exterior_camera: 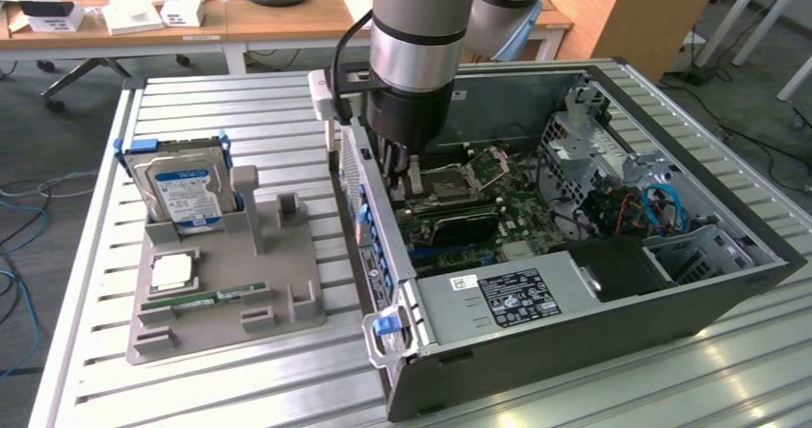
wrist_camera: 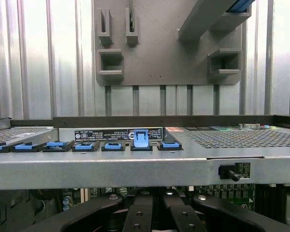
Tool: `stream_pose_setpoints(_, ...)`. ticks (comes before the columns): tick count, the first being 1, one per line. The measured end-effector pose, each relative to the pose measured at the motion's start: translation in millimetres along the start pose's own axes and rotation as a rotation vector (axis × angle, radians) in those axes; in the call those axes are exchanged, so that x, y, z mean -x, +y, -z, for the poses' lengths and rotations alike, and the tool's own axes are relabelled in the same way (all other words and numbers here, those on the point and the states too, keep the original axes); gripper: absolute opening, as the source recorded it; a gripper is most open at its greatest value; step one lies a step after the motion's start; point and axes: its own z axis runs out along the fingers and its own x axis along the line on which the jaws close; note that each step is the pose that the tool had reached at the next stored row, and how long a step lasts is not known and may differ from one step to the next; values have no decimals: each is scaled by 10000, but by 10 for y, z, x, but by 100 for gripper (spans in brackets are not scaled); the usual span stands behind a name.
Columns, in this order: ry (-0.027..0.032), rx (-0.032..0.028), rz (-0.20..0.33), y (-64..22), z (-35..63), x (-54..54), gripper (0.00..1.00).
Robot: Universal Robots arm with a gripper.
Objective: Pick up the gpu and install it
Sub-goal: 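Press down on the gpu until it lock into place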
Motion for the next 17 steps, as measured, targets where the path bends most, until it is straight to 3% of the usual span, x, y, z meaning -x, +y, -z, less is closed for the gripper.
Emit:
stream_pose_setpoints(12, -1, 0, 0, -44, 0, 2, 11)
stream_pose_setpoints(17, 0, 0, -1, -118, 0, 4, 11)
